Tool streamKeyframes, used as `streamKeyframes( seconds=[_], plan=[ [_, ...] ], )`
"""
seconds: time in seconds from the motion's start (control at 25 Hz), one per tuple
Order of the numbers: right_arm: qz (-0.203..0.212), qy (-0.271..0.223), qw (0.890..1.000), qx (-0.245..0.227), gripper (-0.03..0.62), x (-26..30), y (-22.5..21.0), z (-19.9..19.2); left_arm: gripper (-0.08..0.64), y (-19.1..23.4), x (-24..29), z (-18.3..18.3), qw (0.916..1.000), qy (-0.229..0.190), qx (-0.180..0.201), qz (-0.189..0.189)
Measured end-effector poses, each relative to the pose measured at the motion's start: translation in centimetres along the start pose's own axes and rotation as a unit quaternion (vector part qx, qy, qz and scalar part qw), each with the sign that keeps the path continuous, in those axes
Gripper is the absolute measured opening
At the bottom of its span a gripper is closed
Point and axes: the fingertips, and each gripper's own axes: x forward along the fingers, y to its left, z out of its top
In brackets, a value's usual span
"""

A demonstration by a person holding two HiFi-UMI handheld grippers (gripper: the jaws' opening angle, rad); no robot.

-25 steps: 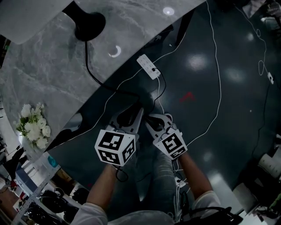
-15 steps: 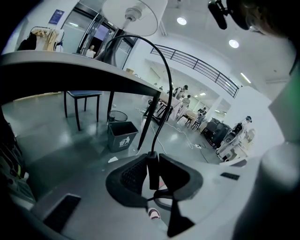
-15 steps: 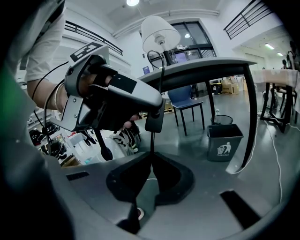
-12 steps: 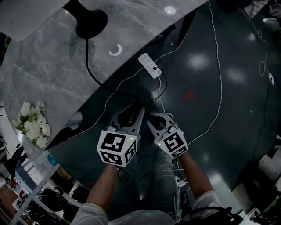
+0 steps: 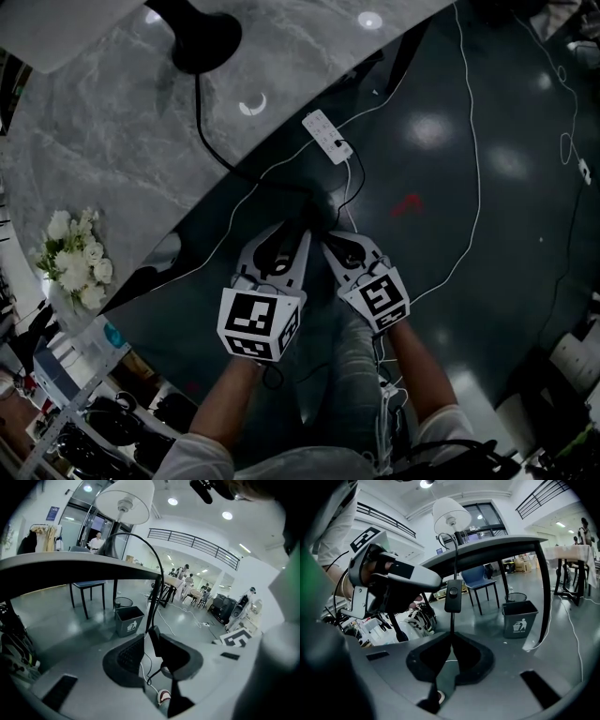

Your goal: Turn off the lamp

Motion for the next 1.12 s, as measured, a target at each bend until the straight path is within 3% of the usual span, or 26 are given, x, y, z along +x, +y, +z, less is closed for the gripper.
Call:
streamKeyframes(
  seconds=[0.2,0.28,0.36,0.68,0.84,1.12],
  plan=[
    [-0.015,0.006,1.0,0.018,0.015,0.6,-0.6,-0.7,0.081,1.7,-1.1,-1.7,0.9991,0.009,-0.011,0.04],
    [-0.018,0.015,1.0,0.019,0.015,1.0,-0.7,-1.2,0.01,2.6,-1.3,-2.6,0.998,0.017,-0.021,0.056],
    [-0.02,0.024,0.999,0.022,0.015,1.5,-0.8,-1.8,0.008,3.2,-1.3,-3.4,0.9971,0.025,-0.028,0.066],
    [-0.031,0.074,0.994,0.071,0.017,5.0,-2.3,-4.6,0.008,4.3,-1.8,-5.3,0.9958,0.038,-0.046,0.069],
    [-0.034,0.074,0.992,0.094,0.017,7.0,-3.7,-4.9,0.008,4.3,-2.4,-5.4,0.9961,0.041,-0.046,0.063],
    [-0.062,0.059,0.993,0.077,0.017,8.8,-5.4,-3.0,0.008,4.9,-2.8,-5.6,0.9964,0.041,-0.04,0.063]
  ],
)
